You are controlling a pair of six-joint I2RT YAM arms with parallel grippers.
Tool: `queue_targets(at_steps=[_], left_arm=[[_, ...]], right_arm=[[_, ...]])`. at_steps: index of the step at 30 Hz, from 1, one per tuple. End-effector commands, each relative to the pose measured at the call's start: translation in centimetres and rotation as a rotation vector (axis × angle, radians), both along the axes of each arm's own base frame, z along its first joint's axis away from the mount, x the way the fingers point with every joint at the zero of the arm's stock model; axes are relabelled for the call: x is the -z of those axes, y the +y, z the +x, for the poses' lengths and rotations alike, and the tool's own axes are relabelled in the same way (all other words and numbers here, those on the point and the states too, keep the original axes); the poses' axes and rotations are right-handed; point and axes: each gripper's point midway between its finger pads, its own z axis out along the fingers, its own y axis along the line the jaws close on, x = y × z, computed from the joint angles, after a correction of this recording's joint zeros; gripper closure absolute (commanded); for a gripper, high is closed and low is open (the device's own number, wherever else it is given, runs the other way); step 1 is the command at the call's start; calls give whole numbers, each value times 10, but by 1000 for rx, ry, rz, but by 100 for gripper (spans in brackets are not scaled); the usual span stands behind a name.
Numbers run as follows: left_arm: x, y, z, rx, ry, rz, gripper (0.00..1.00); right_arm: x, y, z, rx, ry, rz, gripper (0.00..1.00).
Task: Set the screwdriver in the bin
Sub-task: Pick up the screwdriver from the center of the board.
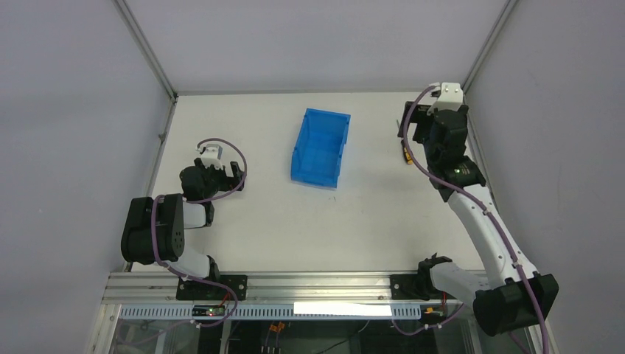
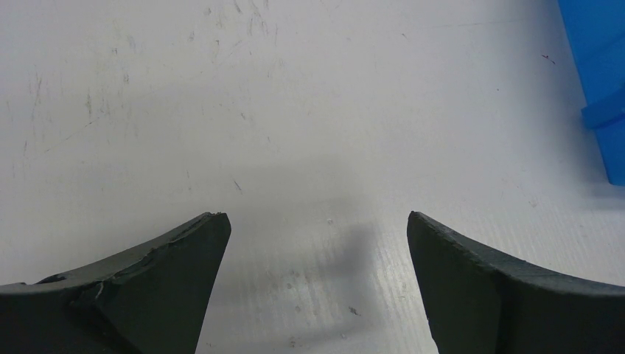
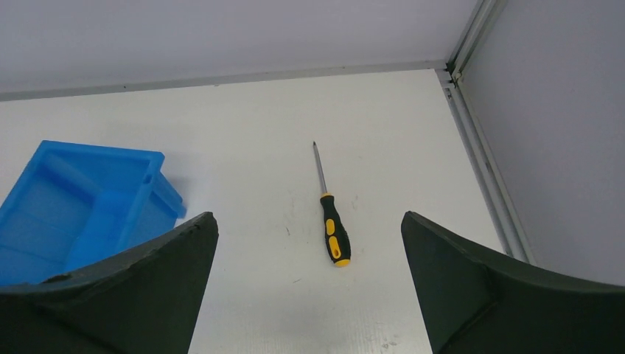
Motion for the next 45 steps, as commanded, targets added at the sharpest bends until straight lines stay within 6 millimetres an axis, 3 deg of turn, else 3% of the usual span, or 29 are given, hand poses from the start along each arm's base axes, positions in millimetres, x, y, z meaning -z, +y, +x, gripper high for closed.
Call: queue_targets(at_steps=[1, 6, 12, 16, 21, 25, 34, 45], left_arm=[[-12, 2, 3, 6, -52, 12, 1], [-11, 2, 3, 6, -51, 12, 1], [-11, 2, 3, 6, -51, 12, 1], [-11, 2, 3, 7, -51, 12, 1], [-11, 2, 3, 6, -51, 12, 1], [-11, 2, 3, 6, -51, 12, 1], [-11, 2, 3, 6, -51, 12, 1], [-11, 2, 3, 6, -51, 12, 1]], right_arm=[[-43, -1, -10, -35, 2, -47, 1], [-80, -4, -10, -30, -21, -71, 1], [-109, -12, -12, 13, -57, -61, 1], [-108, -9, -5, -4, 3, -69, 1], [-90, -3, 15, 5, 128, -49, 1], [-65, -4, 33, 33, 203, -33, 1], [23, -31, 64, 148, 385, -23, 1], [155, -36, 77, 163, 691, 58, 1]])
